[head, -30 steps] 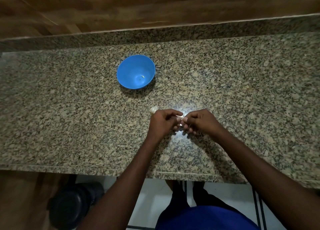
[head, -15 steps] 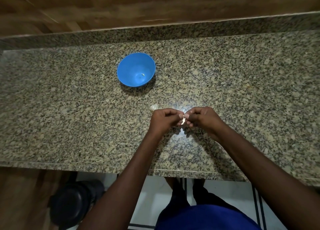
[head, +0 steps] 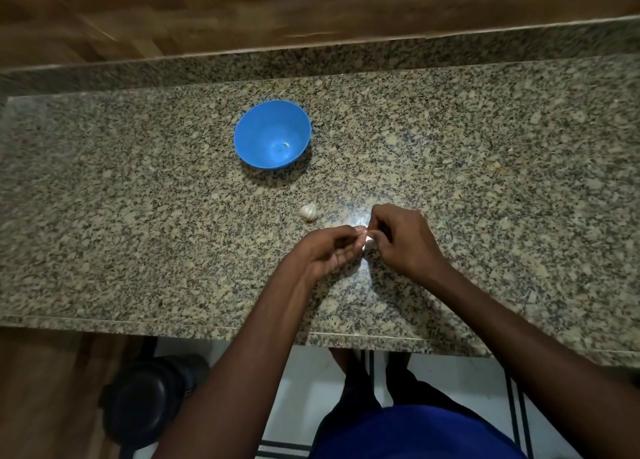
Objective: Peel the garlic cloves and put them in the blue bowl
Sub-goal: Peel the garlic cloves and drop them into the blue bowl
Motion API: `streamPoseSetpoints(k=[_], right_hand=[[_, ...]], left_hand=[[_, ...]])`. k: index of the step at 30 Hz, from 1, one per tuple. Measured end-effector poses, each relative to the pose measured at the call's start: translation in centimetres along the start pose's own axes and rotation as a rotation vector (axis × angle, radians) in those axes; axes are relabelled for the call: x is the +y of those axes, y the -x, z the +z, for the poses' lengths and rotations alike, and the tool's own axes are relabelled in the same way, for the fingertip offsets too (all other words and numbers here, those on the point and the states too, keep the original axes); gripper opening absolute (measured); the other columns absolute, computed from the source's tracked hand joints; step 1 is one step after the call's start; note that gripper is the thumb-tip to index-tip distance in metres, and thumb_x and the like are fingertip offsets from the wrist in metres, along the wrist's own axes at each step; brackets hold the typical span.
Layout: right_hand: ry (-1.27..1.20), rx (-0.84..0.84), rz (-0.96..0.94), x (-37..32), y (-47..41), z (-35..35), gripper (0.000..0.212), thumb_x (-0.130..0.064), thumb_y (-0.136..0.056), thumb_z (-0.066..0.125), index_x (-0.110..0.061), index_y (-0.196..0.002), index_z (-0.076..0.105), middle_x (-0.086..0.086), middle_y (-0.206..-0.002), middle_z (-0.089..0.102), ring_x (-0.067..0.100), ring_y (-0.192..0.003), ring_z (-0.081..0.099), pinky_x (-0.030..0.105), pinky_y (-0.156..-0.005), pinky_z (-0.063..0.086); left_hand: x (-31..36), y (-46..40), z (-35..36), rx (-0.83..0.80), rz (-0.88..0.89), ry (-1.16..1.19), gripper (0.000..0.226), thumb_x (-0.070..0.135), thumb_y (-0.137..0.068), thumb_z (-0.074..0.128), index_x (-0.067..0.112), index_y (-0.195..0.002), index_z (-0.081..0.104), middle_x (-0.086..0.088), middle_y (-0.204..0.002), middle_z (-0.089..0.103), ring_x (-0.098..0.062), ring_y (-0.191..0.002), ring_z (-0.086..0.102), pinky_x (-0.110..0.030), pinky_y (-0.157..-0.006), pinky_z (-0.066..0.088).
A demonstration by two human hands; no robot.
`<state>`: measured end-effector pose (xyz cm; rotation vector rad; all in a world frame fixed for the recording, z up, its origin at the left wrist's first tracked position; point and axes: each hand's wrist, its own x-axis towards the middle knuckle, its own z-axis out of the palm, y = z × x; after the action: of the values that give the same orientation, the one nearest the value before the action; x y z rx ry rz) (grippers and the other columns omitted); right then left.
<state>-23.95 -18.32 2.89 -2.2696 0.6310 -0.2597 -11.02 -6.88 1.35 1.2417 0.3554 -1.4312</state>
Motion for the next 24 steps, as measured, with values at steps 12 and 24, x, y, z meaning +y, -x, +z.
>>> streamPoseSetpoints(k=[12,24], right_hand=[[-1.040,-0.250,0.732,1.4,-1.5,-0.8,0.003,0.004,-0.089,0.064,0.002,-0.088,0.066,0.011,-0.072,0.068,0.018,-0.065,0.060,0.022,-0.055,0.051],[-1.361,-0.378,0.985,1.3,-1.8,-1.0,0.006,0.003,-0.082,0.059,0.005,-0.083,0.065,0.010,-0.071,0.061,0.009,-0.054,0.051,0.012,-0.039,0.041]], left_hand=[[-1.6,1.3,0.8,0.018,0.578,-0.413,0.017,0.002,-0.087,0.075,-0.002,-0.103,0.073,-0.015,-0.093,0.077,-0.018,-0.080,0.073,-0.028,-0.072,0.060],[-1.7,1.1,0.6,0.037,0.787,-0.655,0.011,0.001,-0.085,0.076,0.005,-0.096,0.076,-0.009,-0.084,0.076,-0.016,-0.078,0.072,-0.029,-0.071,0.060]])
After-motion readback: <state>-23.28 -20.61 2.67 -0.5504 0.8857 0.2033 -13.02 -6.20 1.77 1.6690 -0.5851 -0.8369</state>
